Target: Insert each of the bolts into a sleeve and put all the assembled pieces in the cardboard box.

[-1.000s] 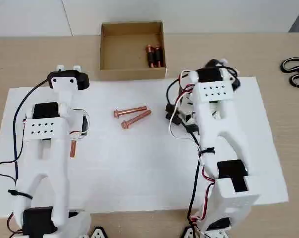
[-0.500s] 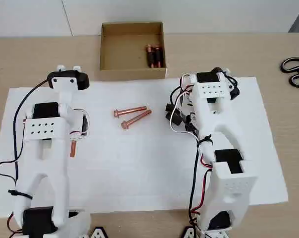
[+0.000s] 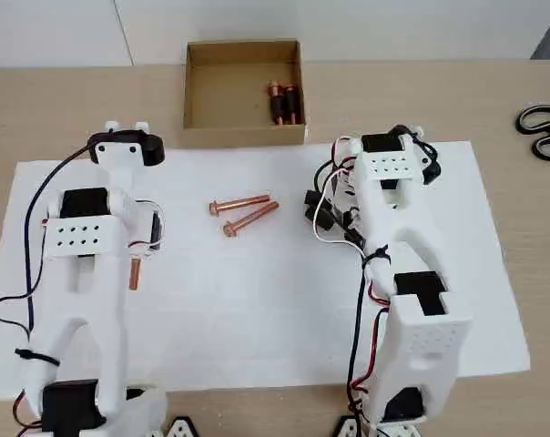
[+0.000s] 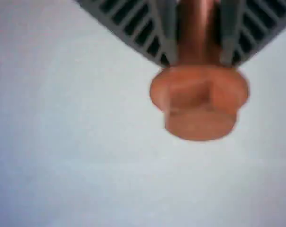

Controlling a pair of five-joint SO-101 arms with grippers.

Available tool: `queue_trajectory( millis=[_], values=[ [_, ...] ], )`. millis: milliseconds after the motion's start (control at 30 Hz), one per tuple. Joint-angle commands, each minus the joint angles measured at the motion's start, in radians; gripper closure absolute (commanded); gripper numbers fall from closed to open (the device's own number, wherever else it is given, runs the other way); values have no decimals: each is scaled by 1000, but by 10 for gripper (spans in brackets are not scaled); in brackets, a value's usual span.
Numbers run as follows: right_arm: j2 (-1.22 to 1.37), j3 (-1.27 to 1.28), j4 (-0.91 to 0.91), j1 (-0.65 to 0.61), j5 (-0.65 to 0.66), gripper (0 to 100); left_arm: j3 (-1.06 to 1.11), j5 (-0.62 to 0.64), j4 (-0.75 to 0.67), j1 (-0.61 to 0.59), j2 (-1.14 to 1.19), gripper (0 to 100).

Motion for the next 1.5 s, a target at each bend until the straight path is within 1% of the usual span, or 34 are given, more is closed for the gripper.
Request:
queue_trajectory(
  millis=[0,567,633,767,867,1000,1100,1267,1467],
  values=[
    [2,-31,-24,4,-8,805,-10,-8,6,-5,-49,994],
    [51,-28,-30,13,0,809,-10,-8,8,-5,-51,994],
    [51,-28,-28,13,2,829,-10,-8,8,-5,-49,994],
    [45,-28,-27,21,15,906,-10,-8,8,-5,-49,994],
    [45,-28,-19,16,49,925,-10,-8,6,-5,-49,994],
    [44,-28,-12,16,54,961,-10,-8,5,-3,-49,994],
    [41,-28,-5,15,112,990,-10,-9,5,-3,-48,994],
    [-30,-46,108,4,129,995,-10,-25,5,-2,-48,994],
    [-163,-44,131,4,129,995,-10,-41,5,2,-51,994]
  ],
)
